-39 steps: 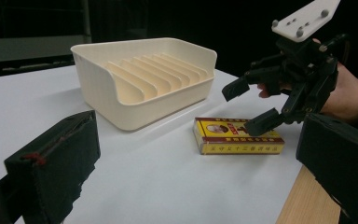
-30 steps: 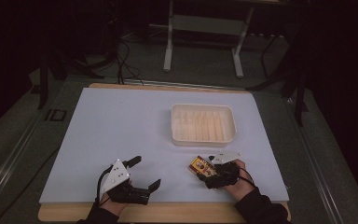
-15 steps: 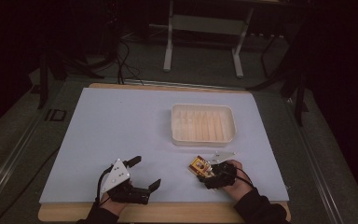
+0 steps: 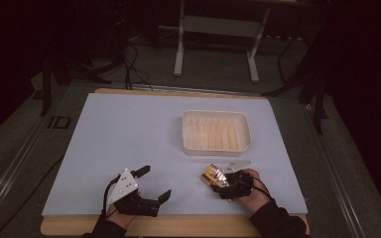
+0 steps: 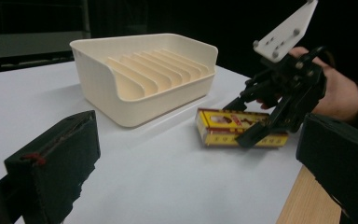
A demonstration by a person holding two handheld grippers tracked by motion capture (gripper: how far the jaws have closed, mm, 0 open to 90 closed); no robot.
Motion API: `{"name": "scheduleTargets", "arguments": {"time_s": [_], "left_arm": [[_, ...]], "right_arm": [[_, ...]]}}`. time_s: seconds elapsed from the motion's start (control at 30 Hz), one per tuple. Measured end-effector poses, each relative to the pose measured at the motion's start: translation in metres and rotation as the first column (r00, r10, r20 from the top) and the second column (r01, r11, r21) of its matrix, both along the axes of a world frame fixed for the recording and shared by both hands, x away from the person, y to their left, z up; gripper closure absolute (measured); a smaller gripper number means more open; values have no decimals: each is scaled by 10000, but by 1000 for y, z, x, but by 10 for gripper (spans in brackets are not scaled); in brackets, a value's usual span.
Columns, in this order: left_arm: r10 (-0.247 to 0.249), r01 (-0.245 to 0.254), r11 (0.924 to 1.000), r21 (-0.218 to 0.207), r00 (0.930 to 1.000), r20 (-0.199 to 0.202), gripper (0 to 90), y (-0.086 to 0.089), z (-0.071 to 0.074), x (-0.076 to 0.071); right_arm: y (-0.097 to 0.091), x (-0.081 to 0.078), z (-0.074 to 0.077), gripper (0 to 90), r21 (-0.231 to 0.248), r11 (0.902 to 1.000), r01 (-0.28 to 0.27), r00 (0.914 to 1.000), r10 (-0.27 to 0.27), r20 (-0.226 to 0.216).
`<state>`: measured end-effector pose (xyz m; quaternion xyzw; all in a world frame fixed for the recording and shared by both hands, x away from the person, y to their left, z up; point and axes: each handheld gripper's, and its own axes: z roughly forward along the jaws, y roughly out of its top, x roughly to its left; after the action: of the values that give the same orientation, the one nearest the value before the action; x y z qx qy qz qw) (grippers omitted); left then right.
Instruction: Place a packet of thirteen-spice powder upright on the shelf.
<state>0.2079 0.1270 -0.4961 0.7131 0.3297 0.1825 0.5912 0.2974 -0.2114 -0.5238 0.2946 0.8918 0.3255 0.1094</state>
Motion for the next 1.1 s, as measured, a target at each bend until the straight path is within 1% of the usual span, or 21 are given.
{"name": "scheduleTargets", "arguments": {"time_s": [0.03, 0.07, 0.1, 0.23, 0.3, 0.33, 0.37, 0.4, 0.43, 0.47, 0.57, 0.63, 0.67, 0.7, 0.8, 0.93, 0.97, 1.0, 1.03, 1.07, 1.1], "left_arm": [[0, 0, 10000, 0, 10000, 0, 6, 0, 0, 0], [21, -22, 9999, 159, 10000, 44, 6, -1, 0, 0], [5, -6, 9998, 174, 10000, 48, 6, -1, 0, -1], [53, -53, 9996, 291, 10000, 22, 6, -2, 0, -1], [44, -43, 9996, 272, 10000, -24, 6, -2, 1, 0], [56, -54, 9998, 202, 9999, -98, 6, -2, 1, 0], [83, -82, 10000, 17, 9996, -260, 6, -2, 2, 1], [100, -108, 9998, -166, 9990, -438, 6, -2, 2, 3], [100, -108, 9998, -166, 9990, -438, 7, -2, 2, 3], [217, -231, 9994, -247, 9981, -571, 7, -3, 4, 5], [336, -342, 9993, -128, 9983, -467, 7, -4, 8, 5], [371, -375, 9993, -86, 9984, -416, 7, -5, 10, 5], [438, -439, 9990, -51, 9987, -271, 7, -7, 15, 3], [471, -474, 9988, -122, 9986, -240, 7, -8, 17, 3], [525, -534, 9983, -236, 9978, -397, 7, -12, 27, 4], [478, -493, 9982, -328, 9978, -453, 7, -20, 43, 6], [386, -408, 9982, -443, 9980, -500, 7, -22, 47, 7], [302, -327, 9984, -464, 9981, -540, 7, -25, 52, 8], [183, -210, 9986, -488, 9983, -558, 7, -27, 56, 9], [51, -81, 9986, -523, 9984, -570, 7, -30, 60, 10], [-82, 52, 9983, -576, 9985, -532, 7, -33, 65, 11]], "right_arm": [[0, -1, 2, 322, 43, 10000, -19, 10000, 19, 1], [-1, -1, 6, 322, 152, 9999, -49, 10000, 48, 81], [-1, -2, 7, 322, 170, 9998, -73, 9999, 72, 76], [0, -6, 13, 322, 170, 9998, -126, 9991, 119, 395], [0, -7, 16, 322, 286, 9995, -112, 9985, 97, 533], [0, -8, 19, 322, 392, 9992, -100, 9983, 78, 572], [0, -10, 21, 322, 488, 9988, -80, 9977, 46, 676], [-1, -11, 24, 322, 504, 9987, -84, 9962, 39, 873], [-1, -11, 24, 322, 504, 9987, -84, 9962, 39, 873], [-1, -13, 31, 322, 630, 9980, -85, 9928, 9, 1195], [-2, -16, 39, 322, 922, 9957, -80, 9903, -49, 1386], [-2, -16, 39, 322, 922, 9957, -80, 9903, -49, 1386], [-2, -17, 42, 322, 1015, 9948, -76, 9889, -76, 1482], [-2, -19, 46, 322, 1090, 9940, -56, 9868, -121, 1612], [-2, -24, 53, 322, 1234, 9924, 1, 9794, -251, 2006], [-4, -31, 67, 322, 1435, 9896, -72, 9628, -319, 2685], [-5, -33, 71, 322, 1502, 9886, -90, 9580, -346, 2847], [-5, -35, 74, 322, 1555, 9877, -141, 9538, -333, 2986], [-6, -37, 77, 322, 1602, 9870, -146, 9480, -373, 3161], [-6, -39, 80, 322, 1656, 9861, -164, 9386, -419, 3423], [-7, -41, 83, 322, 1681, 9855, -211, 9312, -418, 3621]]}}
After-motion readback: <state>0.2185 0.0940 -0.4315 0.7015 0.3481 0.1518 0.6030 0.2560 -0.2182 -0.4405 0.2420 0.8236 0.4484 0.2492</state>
